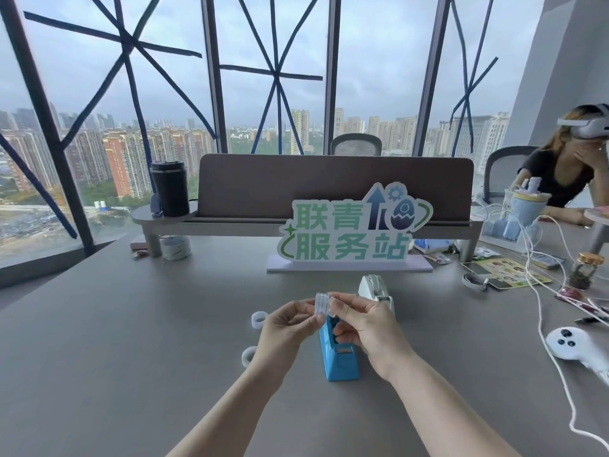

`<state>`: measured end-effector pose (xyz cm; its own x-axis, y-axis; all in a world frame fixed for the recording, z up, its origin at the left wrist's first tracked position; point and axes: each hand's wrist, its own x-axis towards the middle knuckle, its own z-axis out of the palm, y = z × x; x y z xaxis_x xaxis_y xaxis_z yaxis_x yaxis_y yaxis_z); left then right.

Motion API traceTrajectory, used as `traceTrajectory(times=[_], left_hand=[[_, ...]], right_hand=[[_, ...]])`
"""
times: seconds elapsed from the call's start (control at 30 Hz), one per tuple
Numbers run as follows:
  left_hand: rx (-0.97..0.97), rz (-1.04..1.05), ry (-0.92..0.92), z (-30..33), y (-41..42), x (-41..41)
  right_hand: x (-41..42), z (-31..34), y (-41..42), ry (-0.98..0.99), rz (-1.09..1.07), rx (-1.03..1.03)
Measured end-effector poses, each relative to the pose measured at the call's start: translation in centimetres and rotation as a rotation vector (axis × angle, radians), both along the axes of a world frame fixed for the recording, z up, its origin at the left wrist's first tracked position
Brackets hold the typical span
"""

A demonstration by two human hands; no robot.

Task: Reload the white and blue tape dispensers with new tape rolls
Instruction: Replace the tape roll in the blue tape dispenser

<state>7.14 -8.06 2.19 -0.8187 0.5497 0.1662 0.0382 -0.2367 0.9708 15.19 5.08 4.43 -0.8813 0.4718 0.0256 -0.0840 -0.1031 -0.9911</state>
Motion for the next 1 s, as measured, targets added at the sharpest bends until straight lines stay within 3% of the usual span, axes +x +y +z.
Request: traceTrajectory(times=[0.63,0.87,1.0], left_hand=[[-0.05,0.068,0.125,1.2,0.4,0.3],[-0.123,0.049,0.203,1.7,0.5,0.5],[-0.18,0.076,0.265,1.8,0.4,0.1]], right_hand=[[-0.7,-0.1,0.2,-0.002,-0.1,-0.074],[-0.6,0.4,-0.1,0.022,-0.12,-0.275],[-0.7,0.3,-0.4,-0.04,-0.151,-0.22]])
